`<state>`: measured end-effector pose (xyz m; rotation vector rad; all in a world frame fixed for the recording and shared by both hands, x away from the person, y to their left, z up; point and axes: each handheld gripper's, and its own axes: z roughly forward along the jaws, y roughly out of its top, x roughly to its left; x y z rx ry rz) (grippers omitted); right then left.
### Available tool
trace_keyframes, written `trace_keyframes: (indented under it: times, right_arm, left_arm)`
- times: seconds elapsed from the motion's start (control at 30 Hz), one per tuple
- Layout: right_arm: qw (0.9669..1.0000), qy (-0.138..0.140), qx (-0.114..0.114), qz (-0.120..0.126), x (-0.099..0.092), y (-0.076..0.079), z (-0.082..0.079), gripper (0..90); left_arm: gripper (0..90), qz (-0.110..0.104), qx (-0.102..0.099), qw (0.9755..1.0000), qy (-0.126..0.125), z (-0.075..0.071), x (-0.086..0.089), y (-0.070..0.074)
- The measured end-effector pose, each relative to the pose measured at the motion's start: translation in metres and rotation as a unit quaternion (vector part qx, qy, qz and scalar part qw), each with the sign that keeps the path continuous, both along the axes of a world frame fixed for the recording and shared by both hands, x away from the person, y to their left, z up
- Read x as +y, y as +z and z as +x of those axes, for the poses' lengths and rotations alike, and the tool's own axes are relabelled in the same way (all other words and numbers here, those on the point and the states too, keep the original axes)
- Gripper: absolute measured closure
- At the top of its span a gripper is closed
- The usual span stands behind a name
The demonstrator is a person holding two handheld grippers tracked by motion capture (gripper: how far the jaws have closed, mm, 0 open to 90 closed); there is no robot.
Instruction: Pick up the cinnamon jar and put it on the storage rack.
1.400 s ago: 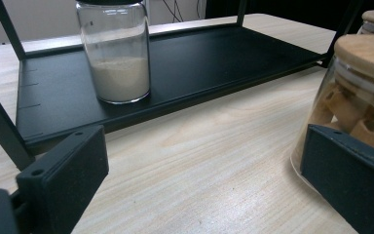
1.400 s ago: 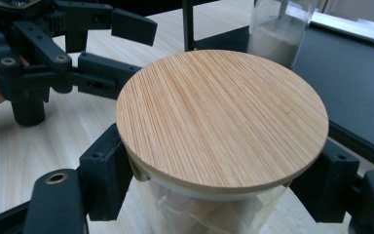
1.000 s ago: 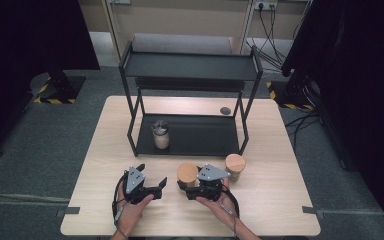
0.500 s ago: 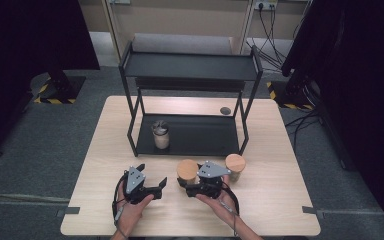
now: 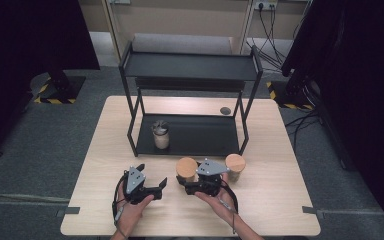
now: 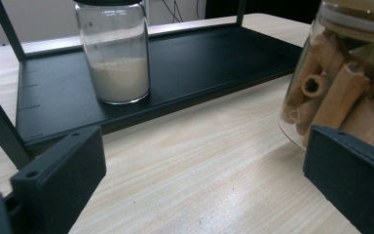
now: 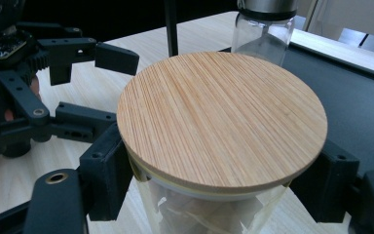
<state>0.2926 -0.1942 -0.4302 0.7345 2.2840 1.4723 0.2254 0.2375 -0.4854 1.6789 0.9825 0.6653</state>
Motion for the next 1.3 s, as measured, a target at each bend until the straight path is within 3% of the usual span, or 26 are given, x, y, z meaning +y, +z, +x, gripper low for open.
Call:
trace_keyframes:
  times: [1.3]
  right_arm:
    - [0.9995,-0.032,0.005,-0.001,0.011,0.008,0.017,26.0]
  left_arm:
    - [0.5,-0.001,-0.004,1.0,-0.001,-0.001,0.0,-0.001]
